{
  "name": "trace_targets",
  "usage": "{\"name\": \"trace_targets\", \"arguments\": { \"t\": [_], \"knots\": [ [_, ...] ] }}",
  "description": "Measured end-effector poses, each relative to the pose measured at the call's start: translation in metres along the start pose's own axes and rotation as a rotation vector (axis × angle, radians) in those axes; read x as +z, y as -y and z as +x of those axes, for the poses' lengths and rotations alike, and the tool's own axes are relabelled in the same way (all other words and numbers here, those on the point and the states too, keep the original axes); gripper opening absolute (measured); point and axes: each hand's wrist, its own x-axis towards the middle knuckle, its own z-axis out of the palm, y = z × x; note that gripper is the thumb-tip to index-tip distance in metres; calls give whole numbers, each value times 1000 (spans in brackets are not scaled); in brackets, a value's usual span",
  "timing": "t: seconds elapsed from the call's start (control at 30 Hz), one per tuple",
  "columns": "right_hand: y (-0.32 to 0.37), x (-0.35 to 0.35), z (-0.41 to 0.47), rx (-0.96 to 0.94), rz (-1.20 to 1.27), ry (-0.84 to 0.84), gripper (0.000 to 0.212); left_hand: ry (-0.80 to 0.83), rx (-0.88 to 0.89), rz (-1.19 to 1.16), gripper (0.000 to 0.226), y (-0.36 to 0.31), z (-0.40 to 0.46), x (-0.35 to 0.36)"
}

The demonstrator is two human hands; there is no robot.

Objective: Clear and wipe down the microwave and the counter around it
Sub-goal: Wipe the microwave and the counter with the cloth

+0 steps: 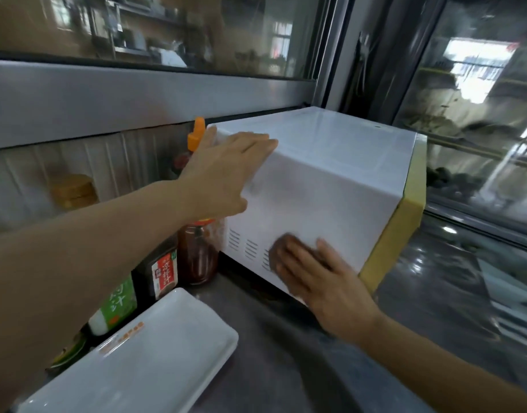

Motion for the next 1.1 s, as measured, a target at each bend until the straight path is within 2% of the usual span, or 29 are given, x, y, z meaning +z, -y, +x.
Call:
{"name": "trace_targets", "arguments": {
  "t": [0.07,0.13,0.3,0.37,0.43,0.5,0.57,0.63,0.7,0.83,0.9,0.97,1.1],
  "knots": [
    [12,7,-14,-61,-47,83,66,9,0,-2,108,2,-1,0],
    [6,4,-20,-39,-29,51,65,28,-1,-12,111,2,-2,-1],
    [-60,-19,-28,307,-35,-295,65,22,-11,-23,115,-1,-4,-2],
    [-78,-23,-31,410,-32,-361,65,16,-12,-30,116,-1,-4,0],
    [-68,-14,-36,436,-15,-388,64,4,-12,-43,116,-1,-3,1],
    [-39,4,-48,333,6,-335,59,-12,-17,-53,116,0,-3,3],
    [-10,17,-61,177,5,-189,57,-9,-15,-49,116,-1,-3,3],
    [-1,18,-69,106,-7,-87,60,7,-12,-39,115,-1,-2,0],
    [-14,9,-71,108,-43,-90,58,29,-16,-39,115,-1,-1,-3],
    [-57,-8,-64,305,-66,-232,58,21,-12,-31,114,-2,-2,-3],
    [-55,-6,-62,360,-52,-269,60,4,-9,-26,114,-3,-3,-1],
    [-35,5,-63,308,-23,-253,57,-35,-7,-15,113,-2,-3,4],
    [15,23,-67,67,-63,-38,60,-54,14,15,115,1,-2,10]
  ]
}}
